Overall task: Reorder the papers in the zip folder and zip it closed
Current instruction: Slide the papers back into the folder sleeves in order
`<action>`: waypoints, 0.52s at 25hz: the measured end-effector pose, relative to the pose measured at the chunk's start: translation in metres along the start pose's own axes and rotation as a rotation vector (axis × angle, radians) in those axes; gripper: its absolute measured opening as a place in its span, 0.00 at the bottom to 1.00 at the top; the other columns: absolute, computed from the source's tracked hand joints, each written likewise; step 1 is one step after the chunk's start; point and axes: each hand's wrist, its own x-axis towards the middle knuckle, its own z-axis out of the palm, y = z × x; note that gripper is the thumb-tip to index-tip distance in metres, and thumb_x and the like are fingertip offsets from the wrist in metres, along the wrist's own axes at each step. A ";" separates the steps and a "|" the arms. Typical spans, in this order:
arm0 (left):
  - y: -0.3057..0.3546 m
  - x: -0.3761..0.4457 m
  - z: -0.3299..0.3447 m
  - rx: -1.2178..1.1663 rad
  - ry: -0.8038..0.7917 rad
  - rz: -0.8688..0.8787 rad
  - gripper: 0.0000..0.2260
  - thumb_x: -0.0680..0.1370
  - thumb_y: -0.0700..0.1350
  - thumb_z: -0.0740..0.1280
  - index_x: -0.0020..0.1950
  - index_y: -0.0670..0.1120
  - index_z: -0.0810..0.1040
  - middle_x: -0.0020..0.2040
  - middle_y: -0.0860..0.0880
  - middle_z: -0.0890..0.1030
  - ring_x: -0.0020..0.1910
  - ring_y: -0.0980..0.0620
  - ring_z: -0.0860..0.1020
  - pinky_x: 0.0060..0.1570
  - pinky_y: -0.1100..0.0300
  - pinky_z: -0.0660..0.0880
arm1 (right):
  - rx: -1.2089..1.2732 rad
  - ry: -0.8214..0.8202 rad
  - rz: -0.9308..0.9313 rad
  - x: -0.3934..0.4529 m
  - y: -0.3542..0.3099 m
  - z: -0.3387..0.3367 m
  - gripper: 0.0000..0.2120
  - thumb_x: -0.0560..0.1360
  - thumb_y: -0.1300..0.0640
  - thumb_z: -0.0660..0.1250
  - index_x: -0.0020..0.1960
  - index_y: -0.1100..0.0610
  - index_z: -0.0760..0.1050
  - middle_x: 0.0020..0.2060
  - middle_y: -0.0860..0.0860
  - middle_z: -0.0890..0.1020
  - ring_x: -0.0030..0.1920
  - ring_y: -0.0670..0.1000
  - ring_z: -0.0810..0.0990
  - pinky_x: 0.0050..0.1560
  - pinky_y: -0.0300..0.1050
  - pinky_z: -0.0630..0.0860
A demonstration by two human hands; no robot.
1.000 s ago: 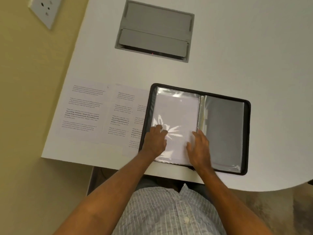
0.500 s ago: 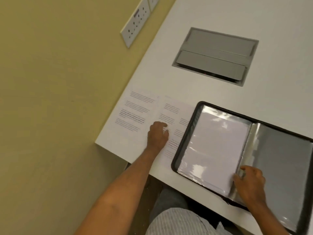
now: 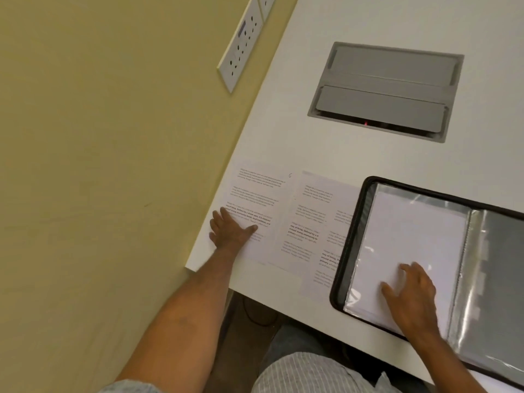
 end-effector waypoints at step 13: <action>0.002 0.008 -0.012 -0.021 0.110 0.013 0.35 0.70 0.59 0.78 0.69 0.44 0.70 0.67 0.42 0.71 0.67 0.40 0.69 0.63 0.43 0.70 | -0.082 -0.044 0.023 0.006 0.000 -0.003 0.31 0.77 0.54 0.75 0.75 0.60 0.66 0.79 0.59 0.63 0.78 0.64 0.59 0.73 0.65 0.65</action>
